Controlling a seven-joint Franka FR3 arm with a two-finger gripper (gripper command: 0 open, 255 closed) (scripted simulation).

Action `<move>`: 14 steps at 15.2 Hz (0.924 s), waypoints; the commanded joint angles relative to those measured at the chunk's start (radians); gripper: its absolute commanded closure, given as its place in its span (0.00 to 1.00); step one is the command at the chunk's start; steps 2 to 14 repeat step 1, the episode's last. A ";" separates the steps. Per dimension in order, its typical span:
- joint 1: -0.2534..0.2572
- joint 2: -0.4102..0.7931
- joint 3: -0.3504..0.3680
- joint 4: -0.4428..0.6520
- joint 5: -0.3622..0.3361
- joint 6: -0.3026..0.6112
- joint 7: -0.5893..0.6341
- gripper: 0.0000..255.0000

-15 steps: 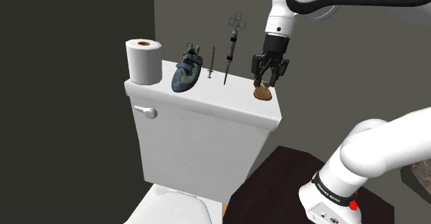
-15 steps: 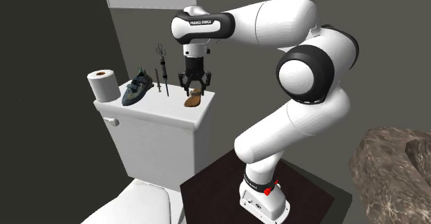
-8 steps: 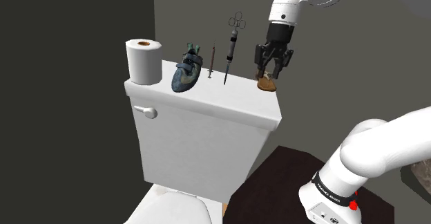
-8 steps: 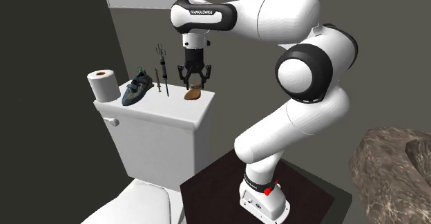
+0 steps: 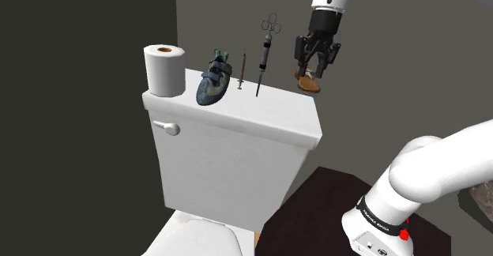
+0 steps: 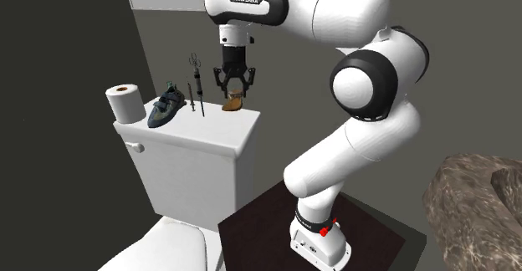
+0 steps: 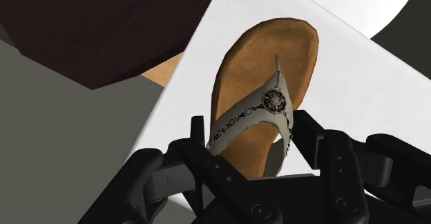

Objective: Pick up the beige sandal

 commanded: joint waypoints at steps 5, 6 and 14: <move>0.000 0.001 -0.001 0.010 -0.001 -0.009 0.000 1.00; 0.000 0.001 -0.001 0.010 -0.001 -0.009 0.000 1.00; 0.000 0.001 -0.001 0.010 -0.001 -0.009 0.000 1.00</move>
